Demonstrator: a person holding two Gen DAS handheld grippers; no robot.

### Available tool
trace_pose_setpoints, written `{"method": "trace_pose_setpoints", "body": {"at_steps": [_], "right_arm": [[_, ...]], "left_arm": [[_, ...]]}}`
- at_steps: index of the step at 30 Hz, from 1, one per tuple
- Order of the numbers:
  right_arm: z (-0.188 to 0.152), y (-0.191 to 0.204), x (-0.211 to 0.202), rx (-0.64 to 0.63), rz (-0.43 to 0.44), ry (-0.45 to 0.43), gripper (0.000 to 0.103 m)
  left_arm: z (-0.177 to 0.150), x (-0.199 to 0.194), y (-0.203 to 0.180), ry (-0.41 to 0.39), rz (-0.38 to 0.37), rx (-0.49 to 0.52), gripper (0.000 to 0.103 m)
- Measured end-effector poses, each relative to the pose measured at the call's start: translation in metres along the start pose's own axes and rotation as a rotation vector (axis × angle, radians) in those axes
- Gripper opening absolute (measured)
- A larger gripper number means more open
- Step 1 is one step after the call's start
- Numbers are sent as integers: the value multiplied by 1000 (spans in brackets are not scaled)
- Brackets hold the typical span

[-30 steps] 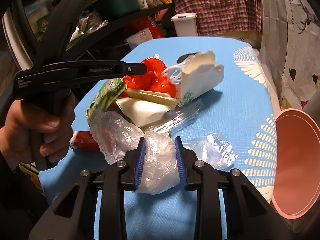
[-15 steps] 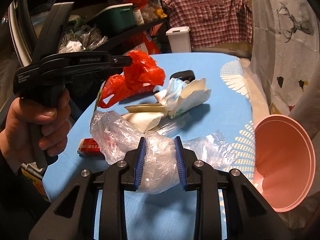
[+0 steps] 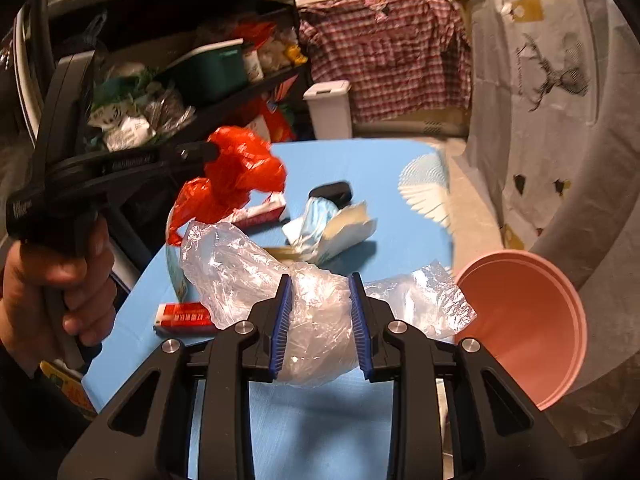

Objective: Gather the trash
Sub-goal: 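Carry both bags over the pink bin and open both tools to drop them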

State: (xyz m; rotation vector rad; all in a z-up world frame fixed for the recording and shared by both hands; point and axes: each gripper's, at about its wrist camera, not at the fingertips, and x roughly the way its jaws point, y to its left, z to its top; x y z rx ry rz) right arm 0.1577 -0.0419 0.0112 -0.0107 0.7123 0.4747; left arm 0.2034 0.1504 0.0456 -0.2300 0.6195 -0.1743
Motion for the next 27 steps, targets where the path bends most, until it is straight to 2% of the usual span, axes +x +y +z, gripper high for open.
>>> {"method": "trace_pose_setpoints", "body": {"at_steps": [10,15,27], "right_arm": [[20,-37,-49,24,-94,-52,29],[26,-60,-70,23,-143,-85,29],[18,-126,-61,60,-231,-107,29]], "left_arm": [[5,-11,-32,-23,-84,14,11],[3,-7,-51,-15,-82,29,11],[-4,12,-91,11,-63,93,11]]}}
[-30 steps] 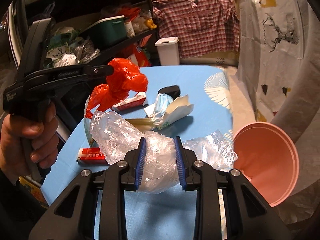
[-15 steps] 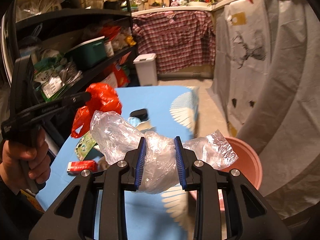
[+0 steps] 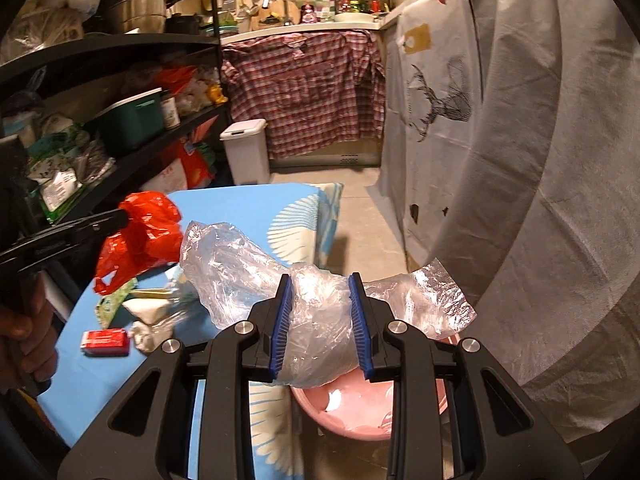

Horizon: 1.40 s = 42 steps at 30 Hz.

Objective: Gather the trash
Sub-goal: 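Carry both bags over the pink bin and open both tools to drop them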

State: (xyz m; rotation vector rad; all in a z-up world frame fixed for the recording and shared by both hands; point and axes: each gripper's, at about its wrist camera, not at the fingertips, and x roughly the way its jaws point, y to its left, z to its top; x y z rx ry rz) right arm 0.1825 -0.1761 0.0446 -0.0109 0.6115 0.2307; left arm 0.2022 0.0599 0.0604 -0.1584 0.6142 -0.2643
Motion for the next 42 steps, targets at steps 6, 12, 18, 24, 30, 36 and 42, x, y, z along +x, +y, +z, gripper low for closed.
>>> {"method": "trace_pose_setpoints", "body": {"at_steps": [6,12,18,24,30,36,42], "right_arm": [[-10,-27,16,78,-30,1,29],[-12,-50,25,128,-69,3,29],[-14,-59,32,118,-106,13,29],[-13,-71,40,149,-119,27,29],[-15,-77,51,148,-140,45,29],[-17,-85,60,170,-148,59,29],[-17,-88,68,179,-156,67,29]], "left_arm": [[2,12,-21,12,-5,15,11],[-2,33,-47,26,-39,36,11],[-8,54,-64,60,-67,52,11],[-11,72,-80,92,-100,66,11],[-17,90,-97,126,-126,94,11],[-27,106,-112,164,-146,122,11],[-32,115,-121,185,-159,139,11]]}}
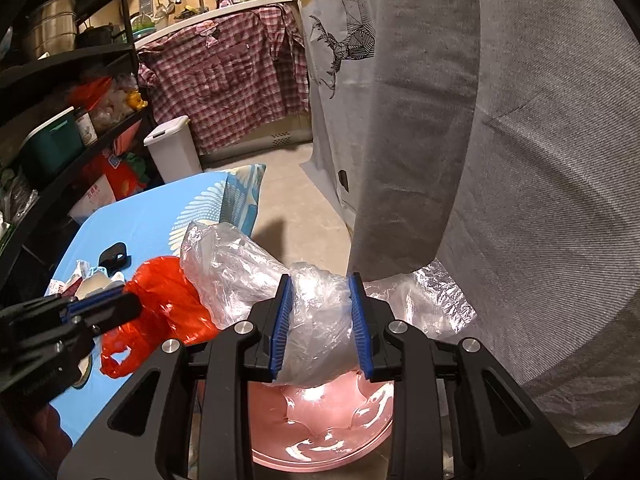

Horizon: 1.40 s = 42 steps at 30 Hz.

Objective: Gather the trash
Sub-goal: 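Carry both bags over the pink bin and open both tools to drop them, then move both open tools back over the trash on the table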

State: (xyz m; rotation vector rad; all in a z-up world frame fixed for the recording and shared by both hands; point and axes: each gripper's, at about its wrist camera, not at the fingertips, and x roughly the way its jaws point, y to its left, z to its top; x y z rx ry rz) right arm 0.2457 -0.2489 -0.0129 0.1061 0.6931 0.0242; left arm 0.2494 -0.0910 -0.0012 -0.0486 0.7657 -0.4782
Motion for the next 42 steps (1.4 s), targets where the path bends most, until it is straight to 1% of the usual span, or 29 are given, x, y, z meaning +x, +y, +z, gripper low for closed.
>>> {"method": "trace_pose_setpoints", "body": {"at_steps": [8,16,18,19,20,21,22,27,42], "right_arm": [[-2,-2,4,8,-4,4,30],[-1,-3,7,0,-7,9,31],[-1,-3,9,1,-16,15,35],[-1,-2,10,0,-21,20,38],[-1,-3,11,2,-23,22,47],[-1,-3,10,8,-28,19,54],[-1,-4,10,11,-32,15,55],[-1,-4,7,11,-30,7,55],[1,21,-17,-30,-5,-65,55]], "left_arm": [[-1,16,-3,24,1,4,11],[1,23,-5,36,-2,14,11],[0,24,-5,46,1,17,11],[0,25,-4,53,4,14,13],[1,26,-3,58,6,8,21],[1,25,-1,57,14,-1,30],[1,23,0,52,18,-3,31],[3,9,8,26,28,-8,31],[3,-52,45,-74,75,-30,31]]}}
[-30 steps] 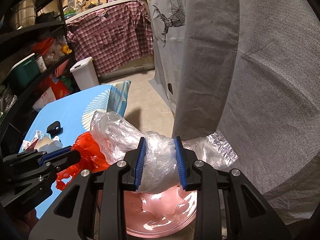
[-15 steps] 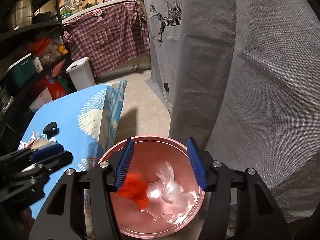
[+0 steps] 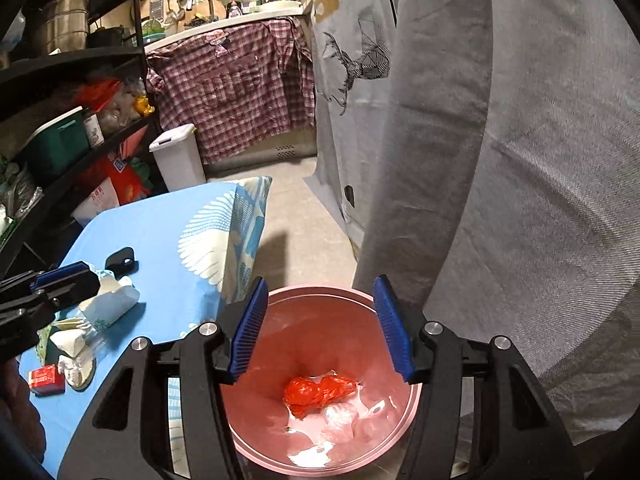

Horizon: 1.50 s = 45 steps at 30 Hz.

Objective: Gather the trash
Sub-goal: 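Move both open tools back over the trash on the table, then grasp the blue face mask with the left tool while the right tool grasps white paper packaging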

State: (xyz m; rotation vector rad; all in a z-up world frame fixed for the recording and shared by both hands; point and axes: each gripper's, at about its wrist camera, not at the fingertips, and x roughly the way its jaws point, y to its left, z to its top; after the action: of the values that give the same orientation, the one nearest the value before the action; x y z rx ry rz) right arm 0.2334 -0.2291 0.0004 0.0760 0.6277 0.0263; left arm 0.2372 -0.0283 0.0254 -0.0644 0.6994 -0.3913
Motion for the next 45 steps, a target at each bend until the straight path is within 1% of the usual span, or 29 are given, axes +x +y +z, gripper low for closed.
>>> {"method": "trace_pose_setpoints", "body": {"at_steps": [4,9,11,13,14,18,24,35,38,41,45], "right_arm": [[1,9,-8,3,15,-24,55],[3,25,-15,17,30,-46,46],[3,31,-16,19,40,-52,45],[3,39,-15,16,59,-44,43],[3,42,-14,14,66,-42,40],[0,55,-15,-6,80,-57,37],[-1,66,-11,-21,101,-53,37],[2,95,-10,-99,137,-92,37],[2,99,-9,-108,155,-89,28],[2,105,-6,-114,179,-79,22],[3,110,-5,-108,198,-79,22]], "left_arm": [[1,-11,11,-21,10,-6,31],[0,-26,24,-46,24,-15,31],[1,-34,31,-57,35,-17,31],[2,-41,38,-67,49,-23,31],[2,-45,42,-71,55,-26,31],[4,-59,61,-93,82,-44,31],[8,-74,89,-119,118,-81,31],[8,-85,127,-134,179,-119,30],[7,-85,136,-132,186,-129,29],[7,-84,140,-129,195,-129,25],[9,-86,148,-137,205,-141,24]]}}
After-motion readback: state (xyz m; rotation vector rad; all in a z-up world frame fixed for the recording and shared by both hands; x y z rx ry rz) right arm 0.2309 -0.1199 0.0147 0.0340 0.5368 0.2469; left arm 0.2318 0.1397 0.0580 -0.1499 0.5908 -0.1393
